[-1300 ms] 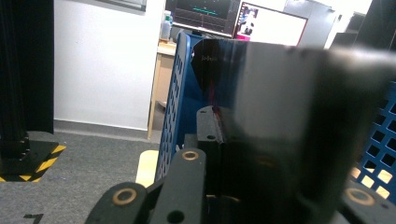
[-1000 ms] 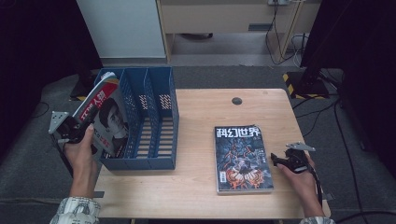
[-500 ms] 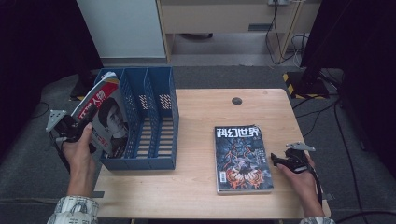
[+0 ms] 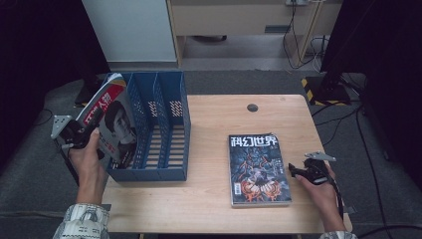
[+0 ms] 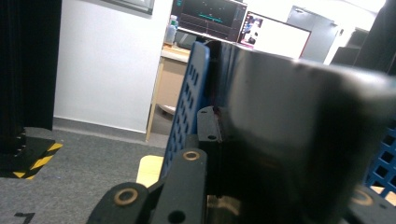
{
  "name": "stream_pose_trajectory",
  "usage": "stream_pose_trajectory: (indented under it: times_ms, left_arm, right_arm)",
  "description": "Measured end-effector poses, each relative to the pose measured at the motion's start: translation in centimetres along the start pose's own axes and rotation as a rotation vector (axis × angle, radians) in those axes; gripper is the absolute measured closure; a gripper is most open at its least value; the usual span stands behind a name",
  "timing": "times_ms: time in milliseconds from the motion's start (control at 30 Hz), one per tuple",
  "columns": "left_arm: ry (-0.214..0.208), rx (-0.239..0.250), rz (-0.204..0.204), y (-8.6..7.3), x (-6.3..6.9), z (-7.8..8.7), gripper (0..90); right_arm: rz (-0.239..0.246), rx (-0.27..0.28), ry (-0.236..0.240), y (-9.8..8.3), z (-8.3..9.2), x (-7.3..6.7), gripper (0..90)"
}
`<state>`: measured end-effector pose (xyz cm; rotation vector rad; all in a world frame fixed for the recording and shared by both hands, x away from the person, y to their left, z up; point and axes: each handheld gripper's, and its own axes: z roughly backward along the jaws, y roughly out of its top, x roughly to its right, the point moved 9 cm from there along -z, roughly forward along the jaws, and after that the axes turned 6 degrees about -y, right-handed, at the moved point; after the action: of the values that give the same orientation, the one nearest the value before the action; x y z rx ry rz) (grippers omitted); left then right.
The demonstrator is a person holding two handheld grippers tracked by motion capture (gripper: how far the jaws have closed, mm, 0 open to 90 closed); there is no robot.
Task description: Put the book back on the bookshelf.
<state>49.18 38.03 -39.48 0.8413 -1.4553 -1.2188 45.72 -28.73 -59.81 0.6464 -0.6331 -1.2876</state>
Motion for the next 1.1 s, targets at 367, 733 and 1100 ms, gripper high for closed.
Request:
stream_pose_trajectory:
  times_ms: [367, 733, 1100]
  left_arm:
    - [-0.009, 0.005, 0.020, 0.3, -0.4, 0.8, 78.0]
    - [0.008, -0.020, -0.044, -0.7, -0.1, 4.2, 55.8]
    - [0.013, -0.091, -0.121, -3.3, 2.7, 7.0, 38.6]
  right_arm:
    - [0.000, -0.001, 0.002, 0.0, 0.0, -0.1, 24.2]
    - [0.001, -0.002, 0.003, 0.0, 0.1, -0.1, 24.0]
    - [0.000, -0.002, 0.003, 0.0, 0.0, -0.1, 23.5]
